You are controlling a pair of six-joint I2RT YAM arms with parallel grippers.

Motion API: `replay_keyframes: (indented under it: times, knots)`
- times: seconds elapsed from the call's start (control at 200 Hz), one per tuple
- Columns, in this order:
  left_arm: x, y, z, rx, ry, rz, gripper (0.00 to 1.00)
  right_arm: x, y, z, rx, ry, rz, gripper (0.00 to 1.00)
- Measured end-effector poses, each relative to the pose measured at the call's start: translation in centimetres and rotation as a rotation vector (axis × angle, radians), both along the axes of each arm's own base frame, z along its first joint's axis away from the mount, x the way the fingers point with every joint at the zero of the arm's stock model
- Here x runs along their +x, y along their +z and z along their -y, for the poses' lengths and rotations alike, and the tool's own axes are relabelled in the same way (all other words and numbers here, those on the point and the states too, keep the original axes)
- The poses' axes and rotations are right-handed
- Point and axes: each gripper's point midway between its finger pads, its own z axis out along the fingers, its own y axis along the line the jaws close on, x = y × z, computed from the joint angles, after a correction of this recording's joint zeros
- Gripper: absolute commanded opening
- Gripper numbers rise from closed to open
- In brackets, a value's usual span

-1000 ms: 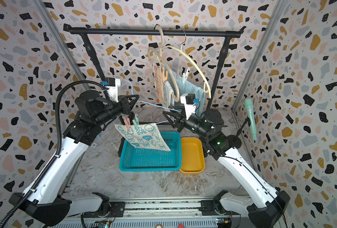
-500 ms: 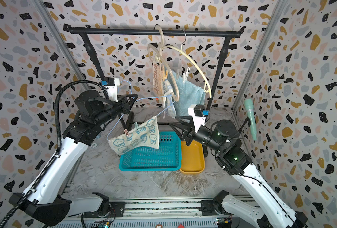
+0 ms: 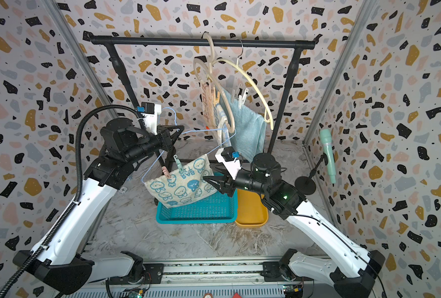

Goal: Remove the clothespins securing towels to the hanger
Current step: Pick up the hanger from the clothesline, then remove the clothespin from the hanger.

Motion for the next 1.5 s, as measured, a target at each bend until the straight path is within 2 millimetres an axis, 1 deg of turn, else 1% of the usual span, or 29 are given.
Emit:
replay_keyframes:
  times: [0.07, 0.13, 0.27, 0.395, 0.501, 0.706, 0.901, 1.031, 1.246, 1.497]
  knots:
    - [0.0, -0.4, 0.5, 0.003, -0.029, -0.01, 0.0, 0.6, -0.9, -1.0, -0.025, 0.022, 0.007, 0.58]
    - [0.0, -0.8, 0.9, 0.006, -0.051, -0.022, 0.0, 1.0, -1.3, -1.7, -0.04, 0.038, 0.016, 0.59]
    - [0.1, -1.9, 1.6, 0.021, -0.091, -0.048, 0.0, 1.9, -1.0, -3.1, -0.044, 0.073, 0.053, 0.63]
    - [-0.1, -2.3, 2.1, 0.027, -0.128, -0.054, 0.0, 2.3, -0.4, -4.2, -0.037, 0.104, 0.083, 0.65]
    - [-0.2, -2.4, 2.6, 0.028, -0.161, -0.06, 0.0, 2.7, -0.6, -4.9, -0.041, 0.125, 0.099, 0.67]
    - [-0.2, -3.0, 3.5, 0.026, -0.217, -0.081, 0.0, 3.2, -2.1, -5.8, -0.07, 0.151, 0.099, 0.69]
    - [-0.5, -3.1, 3.9, 0.022, -0.252, -0.085, 0.0, 3.9, -3.5, -6.6, -0.097, 0.167, 0.096, 0.69]
    - [-0.7, -3.0, 4.0, 0.02, -0.269, -0.085, 0.0, 4.0, -3.7, -7.1, -0.102, 0.19, 0.103, 0.68]
    - [-1.1, -2.9, 4.2, 0.017, -0.289, -0.085, 0.0, 4.1, -3.4, -7.6, -0.099, 0.224, 0.115, 0.67]
    - [-1.3, -3.0, 4.3, 0.016, -0.302, -0.09, 0.0, 4.0, -4.4, -7.7, -0.118, 0.252, 0.104, 0.65]
